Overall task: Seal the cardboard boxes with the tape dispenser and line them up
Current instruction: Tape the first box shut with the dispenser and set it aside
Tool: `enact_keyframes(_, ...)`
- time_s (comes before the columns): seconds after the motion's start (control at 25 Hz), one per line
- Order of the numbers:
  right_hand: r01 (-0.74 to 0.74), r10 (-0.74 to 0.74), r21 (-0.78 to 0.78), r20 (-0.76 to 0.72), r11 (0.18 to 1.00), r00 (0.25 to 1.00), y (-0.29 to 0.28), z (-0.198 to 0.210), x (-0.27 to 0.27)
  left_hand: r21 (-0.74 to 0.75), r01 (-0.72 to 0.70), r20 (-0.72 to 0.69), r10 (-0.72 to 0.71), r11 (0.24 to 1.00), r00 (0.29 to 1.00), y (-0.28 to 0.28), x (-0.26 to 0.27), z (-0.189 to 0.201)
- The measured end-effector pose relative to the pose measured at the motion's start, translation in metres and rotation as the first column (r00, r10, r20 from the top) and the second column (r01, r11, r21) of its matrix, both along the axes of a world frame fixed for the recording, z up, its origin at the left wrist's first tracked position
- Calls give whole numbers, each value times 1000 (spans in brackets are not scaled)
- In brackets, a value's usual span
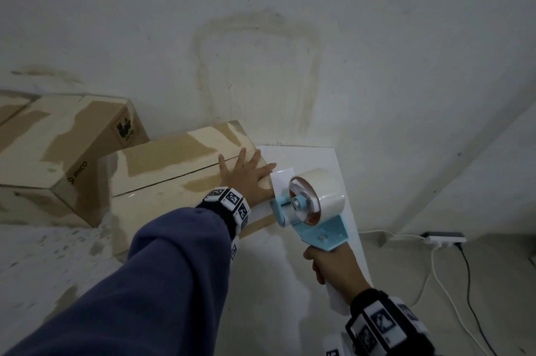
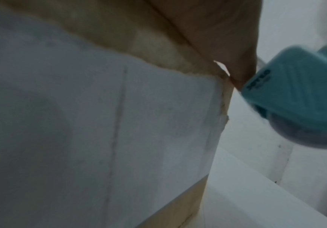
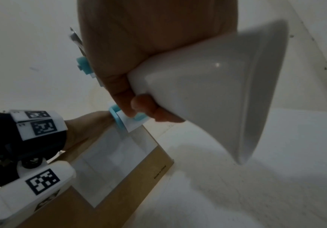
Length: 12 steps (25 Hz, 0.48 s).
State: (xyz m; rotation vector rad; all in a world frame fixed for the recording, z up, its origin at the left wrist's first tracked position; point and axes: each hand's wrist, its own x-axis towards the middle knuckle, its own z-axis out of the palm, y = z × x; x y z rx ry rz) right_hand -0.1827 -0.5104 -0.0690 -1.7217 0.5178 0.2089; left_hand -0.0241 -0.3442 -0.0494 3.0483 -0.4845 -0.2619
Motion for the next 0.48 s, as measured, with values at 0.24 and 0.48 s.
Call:
enact_keyframes(0.24,54,-51,70,-40,996,998,8,-14,17,-33,-17,0,17,999,1000,0,4,-3)
enact_keyframes(0.48,116,-98,213,-94,970,991,14,-19,17,-33,-33,-30,32,999,999,-2,4,0)
